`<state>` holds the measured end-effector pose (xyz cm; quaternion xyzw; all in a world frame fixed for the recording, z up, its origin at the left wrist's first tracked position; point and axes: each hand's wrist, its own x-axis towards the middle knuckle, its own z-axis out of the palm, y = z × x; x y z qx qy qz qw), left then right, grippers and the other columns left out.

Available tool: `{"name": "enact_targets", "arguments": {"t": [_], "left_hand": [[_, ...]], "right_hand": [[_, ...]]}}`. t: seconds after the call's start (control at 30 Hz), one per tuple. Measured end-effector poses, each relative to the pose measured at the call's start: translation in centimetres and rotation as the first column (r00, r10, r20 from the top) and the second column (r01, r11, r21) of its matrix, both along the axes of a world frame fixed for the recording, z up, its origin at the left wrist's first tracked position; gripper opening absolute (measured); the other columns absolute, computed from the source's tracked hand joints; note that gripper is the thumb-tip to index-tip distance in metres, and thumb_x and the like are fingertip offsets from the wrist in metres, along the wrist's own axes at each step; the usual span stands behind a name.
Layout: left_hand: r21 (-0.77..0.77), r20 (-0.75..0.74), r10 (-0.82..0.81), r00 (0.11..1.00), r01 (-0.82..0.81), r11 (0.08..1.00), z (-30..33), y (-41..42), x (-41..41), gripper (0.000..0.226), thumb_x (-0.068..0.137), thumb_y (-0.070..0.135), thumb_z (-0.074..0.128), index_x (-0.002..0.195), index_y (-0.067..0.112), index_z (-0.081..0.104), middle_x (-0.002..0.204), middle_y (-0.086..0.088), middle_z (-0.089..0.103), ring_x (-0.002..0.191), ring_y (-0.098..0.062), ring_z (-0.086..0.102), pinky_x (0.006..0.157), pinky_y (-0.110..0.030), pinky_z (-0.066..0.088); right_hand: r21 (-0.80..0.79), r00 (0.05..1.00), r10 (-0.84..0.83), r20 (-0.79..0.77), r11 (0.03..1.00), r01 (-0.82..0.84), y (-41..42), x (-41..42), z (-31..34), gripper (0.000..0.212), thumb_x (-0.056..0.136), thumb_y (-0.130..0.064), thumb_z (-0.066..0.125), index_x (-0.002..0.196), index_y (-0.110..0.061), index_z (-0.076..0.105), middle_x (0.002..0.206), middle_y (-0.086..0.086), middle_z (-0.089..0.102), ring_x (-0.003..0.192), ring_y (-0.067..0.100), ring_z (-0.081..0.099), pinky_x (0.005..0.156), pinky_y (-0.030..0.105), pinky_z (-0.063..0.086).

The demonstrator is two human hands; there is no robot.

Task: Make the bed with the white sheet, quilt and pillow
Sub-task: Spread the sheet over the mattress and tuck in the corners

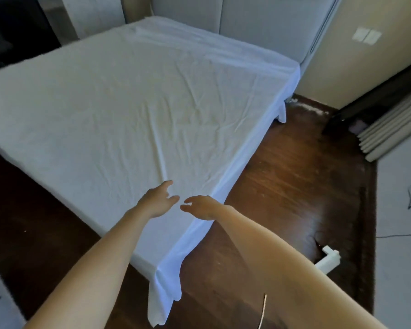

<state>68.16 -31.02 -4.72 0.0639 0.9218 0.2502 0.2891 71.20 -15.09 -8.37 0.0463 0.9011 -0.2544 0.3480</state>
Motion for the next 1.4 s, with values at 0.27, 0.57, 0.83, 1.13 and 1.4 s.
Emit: {"name": "enact_targets", "arguments": {"t": [0.27, 0.57, 0.83, 1.13, 1.4], "left_hand": [[0.028, -0.073, -0.014, 0.997, 0.016, 0.999, 3.9, 7.5, 2.7, 0.062, 0.095, 0.039, 0.052, 0.148, 0.026, 0.025, 0.146, -0.01, 0.04, 0.129, -0.026, 0.045, 0.103, -0.034, 0.038], [0.027, -0.123, 0.011, 0.992, -0.008, 1.0, -2.9, 4.6, 2.8, 0.069, 0.092, 0.041, 0.055, 0.15, 0.027, 0.02, 0.154, -0.003, 0.028, 0.137, -0.026, 0.035, 0.108, -0.037, 0.036], [-0.14, -0.228, 0.178, 0.957, -0.214, 0.967, -20.7, -5.1, 3.9, 0.078, 0.089, 0.061, 0.046, 0.151, 0.024, 0.016, 0.16, 0.0, 0.007, 0.147, -0.024, 0.004, 0.117, -0.048, 0.019], [-0.261, -0.491, 0.169, 0.855, -0.329, 0.907, -36.1, -6.4, 3.8, 0.086, 0.081, 0.079, 0.024, 0.151, 0.035, 0.001, 0.16, 0.009, -0.008, 0.147, -0.014, -0.007, 0.118, -0.047, 0.001], [-0.218, -0.509, 0.202, 0.837, -0.352, 0.91, -36.5, -6.4, 4.7, 0.083, 0.083, 0.077, 0.029, 0.151, 0.034, 0.008, 0.16, 0.008, -0.001, 0.148, -0.015, -0.003, 0.117, -0.046, 0.0]], "right_hand": [[-0.058, 0.996, -0.059, -0.065, 0.997, 0.056, 8.0, 2.9, 4.9, 0.057, 0.092, -0.054, 0.047, 0.142, -0.026, 0.041, 0.144, 0.005, 0.046, 0.131, 0.025, 0.043, 0.108, 0.035, 0.035], [-0.085, 0.992, -0.067, -0.104, 0.995, 0.058, 6.4, 3.0, -0.5, 0.057, 0.092, -0.049, 0.051, 0.144, -0.027, 0.038, 0.151, 0.004, 0.035, 0.134, 0.024, 0.04, 0.11, 0.037, 0.034], [0.131, 0.901, 0.343, -0.267, 0.939, -0.319, -2.7, 0.3, -17.4, 0.071, 0.092, -0.057, 0.046, 0.152, -0.029, 0.018, 0.161, 0.002, 0.008, 0.148, 0.019, 0.005, 0.119, 0.043, 0.01], [0.337, 0.649, 0.384, -0.657, 0.919, -0.202, -5.2, -1.5, -33.2, 0.076, 0.086, -0.066, 0.01, 0.152, -0.029, 0.01, 0.161, 0.0, 0.004, 0.148, 0.016, 0.0, 0.118, 0.042, -0.002], [0.352, 0.601, 0.403, -0.69, 0.913, -0.208, -4.8, -0.6, -33.7, 0.063, 0.095, -0.057, 0.023, 0.151, -0.03, 0.015, 0.16, 0.0, 0.011, 0.148, 0.017, 0.005, 0.119, 0.043, 0.0]]}}
